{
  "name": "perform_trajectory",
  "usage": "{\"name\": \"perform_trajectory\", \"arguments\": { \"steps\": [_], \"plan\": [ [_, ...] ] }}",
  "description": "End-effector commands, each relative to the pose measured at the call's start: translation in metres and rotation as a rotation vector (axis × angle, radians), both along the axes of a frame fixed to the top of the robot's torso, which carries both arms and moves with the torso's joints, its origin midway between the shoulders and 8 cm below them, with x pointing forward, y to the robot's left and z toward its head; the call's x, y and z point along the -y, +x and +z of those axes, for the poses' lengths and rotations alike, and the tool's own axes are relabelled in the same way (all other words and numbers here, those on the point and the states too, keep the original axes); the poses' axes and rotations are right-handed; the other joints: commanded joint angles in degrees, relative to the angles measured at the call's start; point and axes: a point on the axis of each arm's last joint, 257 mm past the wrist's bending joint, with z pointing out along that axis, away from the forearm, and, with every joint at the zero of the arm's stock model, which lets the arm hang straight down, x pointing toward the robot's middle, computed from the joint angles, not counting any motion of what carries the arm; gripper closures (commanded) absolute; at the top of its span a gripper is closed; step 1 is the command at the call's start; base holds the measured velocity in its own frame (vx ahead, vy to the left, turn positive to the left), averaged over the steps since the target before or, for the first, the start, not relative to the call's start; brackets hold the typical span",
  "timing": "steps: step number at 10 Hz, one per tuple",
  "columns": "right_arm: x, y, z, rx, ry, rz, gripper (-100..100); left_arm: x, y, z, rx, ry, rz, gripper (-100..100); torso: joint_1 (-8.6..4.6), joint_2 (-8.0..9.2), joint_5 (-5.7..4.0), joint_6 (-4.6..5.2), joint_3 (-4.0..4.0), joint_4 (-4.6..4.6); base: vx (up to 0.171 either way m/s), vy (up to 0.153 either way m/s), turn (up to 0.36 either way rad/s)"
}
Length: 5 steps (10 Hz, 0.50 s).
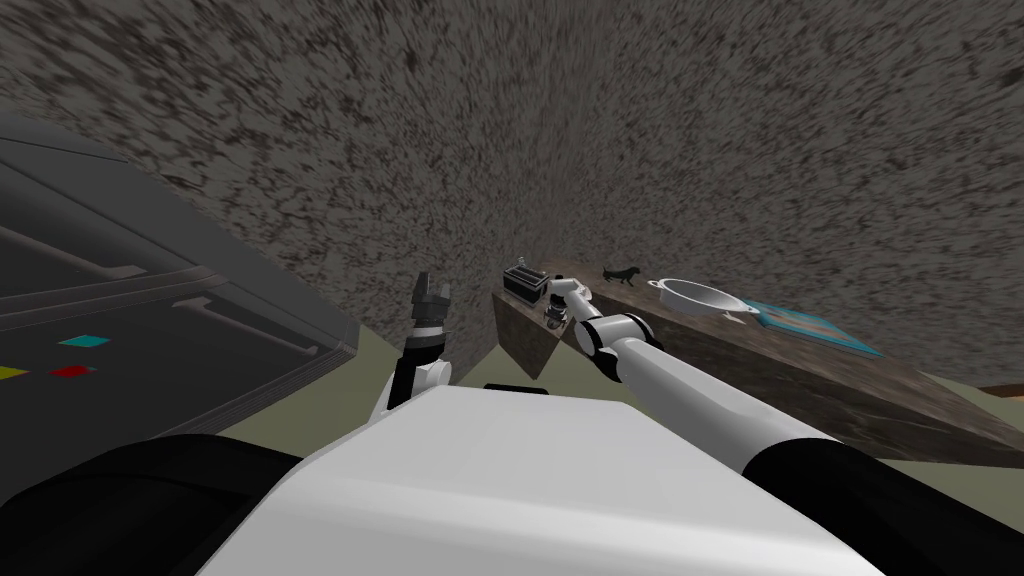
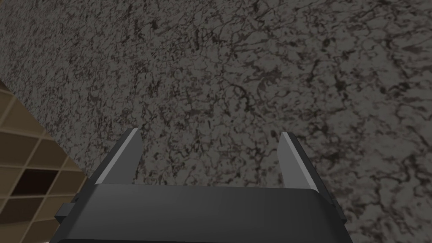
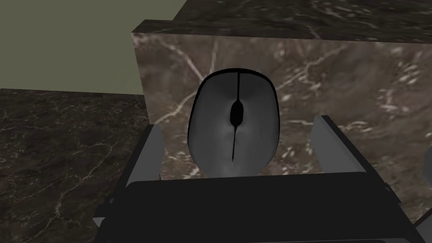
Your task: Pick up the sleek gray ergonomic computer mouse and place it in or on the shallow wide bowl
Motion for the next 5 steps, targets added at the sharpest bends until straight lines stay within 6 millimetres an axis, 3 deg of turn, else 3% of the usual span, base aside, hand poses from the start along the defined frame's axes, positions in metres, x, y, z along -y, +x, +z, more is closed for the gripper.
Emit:
{"name": "perform_trajectory", "arguments": {
  "steps": [1, 4, 5],
  "plan": [
    [-0.0019, -0.0015, -0.0094, 0.004, 0.001, -0.004, -100, 0.0000, 0.0000, 0.0000, 0.000, 0.000, 0.000, 0, 0.00, 0.00, 0.00, 0.00, 0.00, 0.00, 0.006, -0.026, 0.039],
    [-0.0030, -0.0044, -0.0147, 0.003, 0.001, -0.006, -100, 0.0000, 0.0000, 0.0000, 0.000, 0.000, 0.000, 0, -0.04, 0.00, -0.01, 0.01, 0.00, 0.01, 0.004, -0.018, 0.012],
    [-0.0030, -0.0040, -0.0151, 0.005, 0.001, -0.006, 100, 0.0000, 0.0000, 0.0000, 0.000, 0.000, 0.000, 0, 0.00, 0.01, 0.00, 0.01, 0.01, 0.01, 0.000, 0.000, 0.000]
  ]
}}
